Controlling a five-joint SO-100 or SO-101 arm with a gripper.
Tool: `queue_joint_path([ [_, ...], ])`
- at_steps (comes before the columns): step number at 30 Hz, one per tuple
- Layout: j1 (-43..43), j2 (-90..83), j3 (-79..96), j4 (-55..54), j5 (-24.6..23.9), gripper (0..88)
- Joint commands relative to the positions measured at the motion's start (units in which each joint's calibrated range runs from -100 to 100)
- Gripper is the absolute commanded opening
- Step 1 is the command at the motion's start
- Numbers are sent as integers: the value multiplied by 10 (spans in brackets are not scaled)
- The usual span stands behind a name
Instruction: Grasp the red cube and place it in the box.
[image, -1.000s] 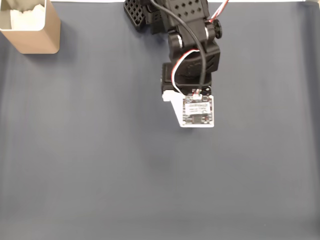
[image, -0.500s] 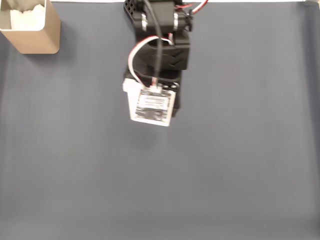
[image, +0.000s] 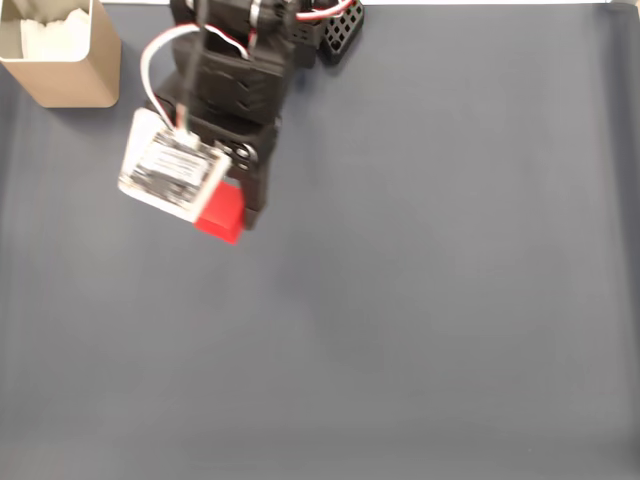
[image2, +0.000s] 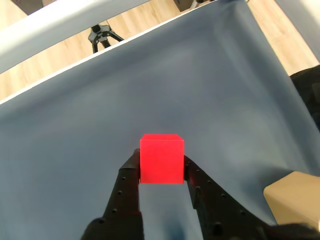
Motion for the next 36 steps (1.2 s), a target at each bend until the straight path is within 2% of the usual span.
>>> queue_joint_path([
  [1,39,-31,-29,2,4,41],
  [14,190,-90,6,-10,13,39],
  [23,258,-137,46,-21,7,38],
  [36,352,-167,111,-90,6,37],
])
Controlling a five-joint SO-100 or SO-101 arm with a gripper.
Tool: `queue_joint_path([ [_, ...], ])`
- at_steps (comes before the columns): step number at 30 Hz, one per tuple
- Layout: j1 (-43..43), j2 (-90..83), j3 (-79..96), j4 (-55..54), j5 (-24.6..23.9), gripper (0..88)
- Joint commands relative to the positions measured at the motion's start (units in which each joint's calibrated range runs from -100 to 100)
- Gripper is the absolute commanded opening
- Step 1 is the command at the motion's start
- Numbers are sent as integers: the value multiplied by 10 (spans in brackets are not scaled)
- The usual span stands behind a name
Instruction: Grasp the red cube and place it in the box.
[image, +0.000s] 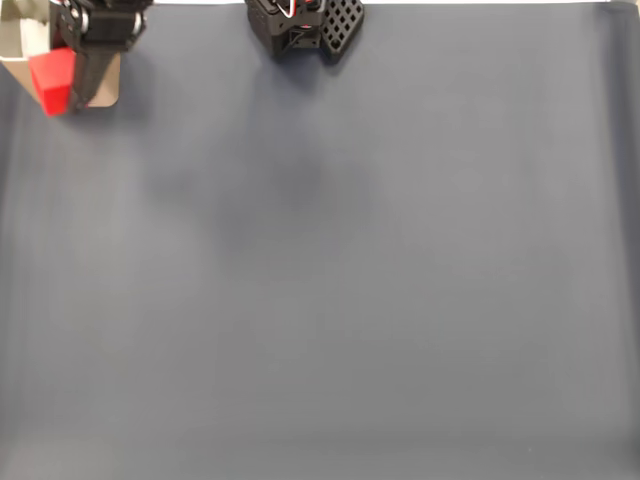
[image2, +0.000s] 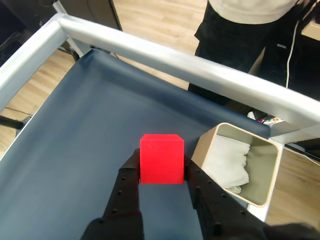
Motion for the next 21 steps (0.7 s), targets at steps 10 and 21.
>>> queue_joint_path([
  [10,83,-22,17,-45,-7,34],
  [21,165,-19,30,-75,2,33],
])
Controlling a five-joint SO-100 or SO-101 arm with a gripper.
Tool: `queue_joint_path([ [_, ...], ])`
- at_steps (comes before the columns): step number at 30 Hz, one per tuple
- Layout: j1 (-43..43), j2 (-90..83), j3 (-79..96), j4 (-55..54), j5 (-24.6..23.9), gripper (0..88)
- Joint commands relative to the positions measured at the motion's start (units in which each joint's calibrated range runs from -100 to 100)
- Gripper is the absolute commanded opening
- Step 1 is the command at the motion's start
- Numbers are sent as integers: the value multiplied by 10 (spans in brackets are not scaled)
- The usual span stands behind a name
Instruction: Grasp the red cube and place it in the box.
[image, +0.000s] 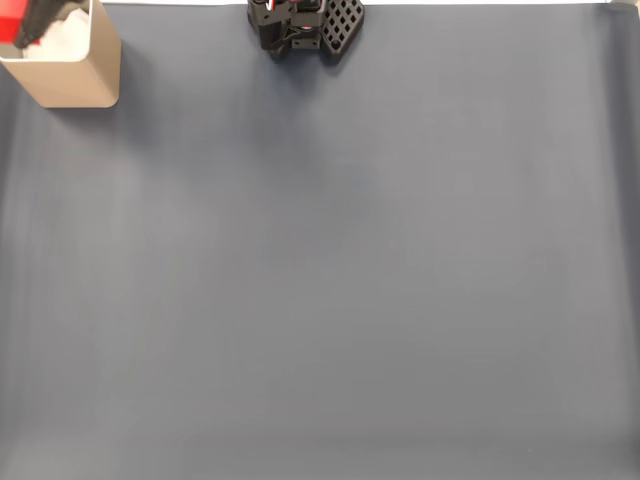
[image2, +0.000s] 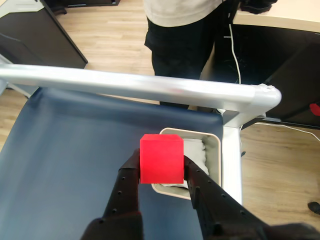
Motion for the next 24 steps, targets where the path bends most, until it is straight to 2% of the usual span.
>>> queue_joint_path([
  [1,25,-19,7,-28,5,33],
  [11,71,-28,44,-51,17,34],
  [24,75,-92,116,-56,29,37],
])
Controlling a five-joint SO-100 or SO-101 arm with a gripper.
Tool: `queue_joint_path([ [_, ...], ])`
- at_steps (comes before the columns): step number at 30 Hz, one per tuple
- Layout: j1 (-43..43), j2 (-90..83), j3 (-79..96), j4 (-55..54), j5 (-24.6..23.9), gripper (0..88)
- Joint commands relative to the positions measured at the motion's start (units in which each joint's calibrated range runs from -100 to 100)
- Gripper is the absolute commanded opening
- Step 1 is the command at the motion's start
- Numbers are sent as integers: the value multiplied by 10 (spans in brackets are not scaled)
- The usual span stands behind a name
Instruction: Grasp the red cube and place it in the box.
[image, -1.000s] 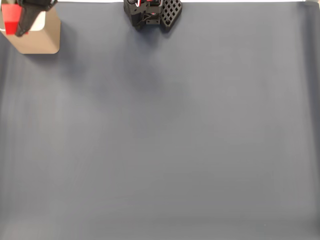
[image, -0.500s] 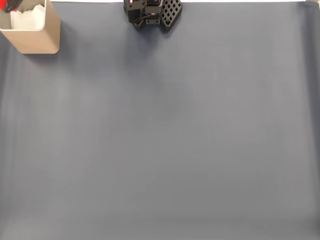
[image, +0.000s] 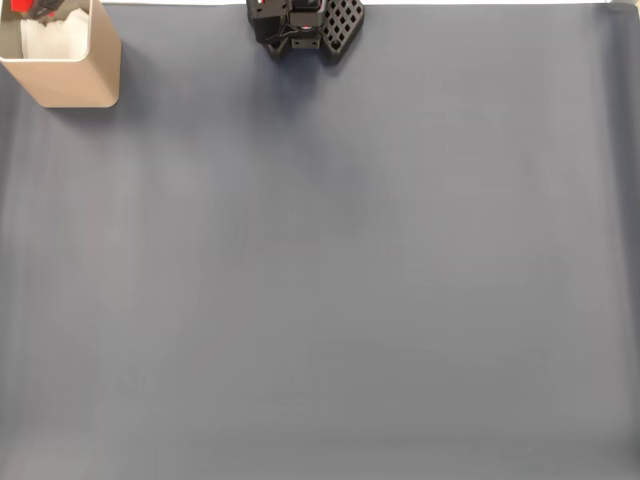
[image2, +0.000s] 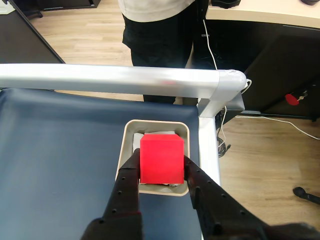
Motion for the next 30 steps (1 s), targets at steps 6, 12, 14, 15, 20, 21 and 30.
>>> queue_joint_path([
  [6,-2,-31,-3,-10,3,39],
  [12,-6,-34,-1,-11,3,41],
  [14,-6,-34,-1,-12,3,42],
  [15,-6,-33,-1,-12,3,42],
  [20,-8,-31,0,-12,4,46],
  [21,-8,-31,0,-12,4,53],
  [30,-11,-35,7,-29,-1,269],
])
